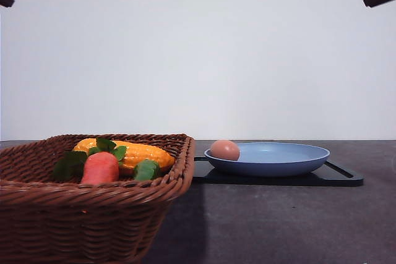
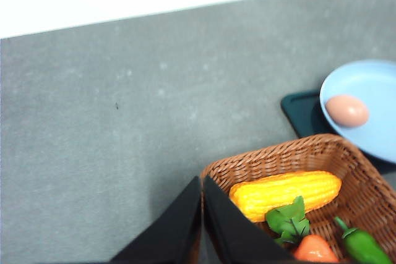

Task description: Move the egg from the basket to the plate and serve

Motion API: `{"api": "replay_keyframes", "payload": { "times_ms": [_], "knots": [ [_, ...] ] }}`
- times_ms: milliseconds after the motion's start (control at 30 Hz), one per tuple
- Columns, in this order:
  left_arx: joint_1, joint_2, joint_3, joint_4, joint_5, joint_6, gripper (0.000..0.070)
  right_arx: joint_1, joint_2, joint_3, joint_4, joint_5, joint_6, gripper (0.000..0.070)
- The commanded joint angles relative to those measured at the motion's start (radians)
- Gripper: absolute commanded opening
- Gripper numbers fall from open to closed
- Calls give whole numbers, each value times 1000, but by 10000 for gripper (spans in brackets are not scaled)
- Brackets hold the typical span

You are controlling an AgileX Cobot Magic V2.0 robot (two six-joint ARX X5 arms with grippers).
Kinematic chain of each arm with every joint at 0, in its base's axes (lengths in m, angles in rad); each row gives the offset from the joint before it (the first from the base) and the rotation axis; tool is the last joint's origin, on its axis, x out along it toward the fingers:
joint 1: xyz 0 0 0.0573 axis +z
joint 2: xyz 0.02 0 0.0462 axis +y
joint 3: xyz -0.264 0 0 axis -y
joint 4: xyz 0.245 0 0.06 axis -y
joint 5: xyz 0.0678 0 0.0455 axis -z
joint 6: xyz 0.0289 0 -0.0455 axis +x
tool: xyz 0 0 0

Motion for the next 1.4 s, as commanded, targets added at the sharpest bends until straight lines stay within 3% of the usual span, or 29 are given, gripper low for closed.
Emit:
{"api": "replay_keyframes", "payload": {
  "times_ms": [0,200,667,800,867,1033,1233,1367],
  "knots": [
    [-2,-38,-25,39,1,-39,0,5,-38,-33,77,3,-4,0],
    [-2,-96,-41,24,1,-85,0,4,-106,-59,99,4,-2,0],
    [-3,-81,-42,24,1,-85,0,4,-137,-59,99,3,-2,0],
    [-2,-142,-42,10,0,-84,0,4,-137,-59,99,2,-2,0],
    [3,-198,-45,19,0,-46,0,4,-137,-59,99,2,-2,0],
    [96,-347,-80,25,1,32,0,4,-137,-59,99,3,-2,0],
    [260,-477,-195,33,2,19,0,4,-137,-59,99,2,-2,0],
    [326,-536,-328,128,2,-47,0,4,-137,-59,99,3,-2,0]
  ]
}}
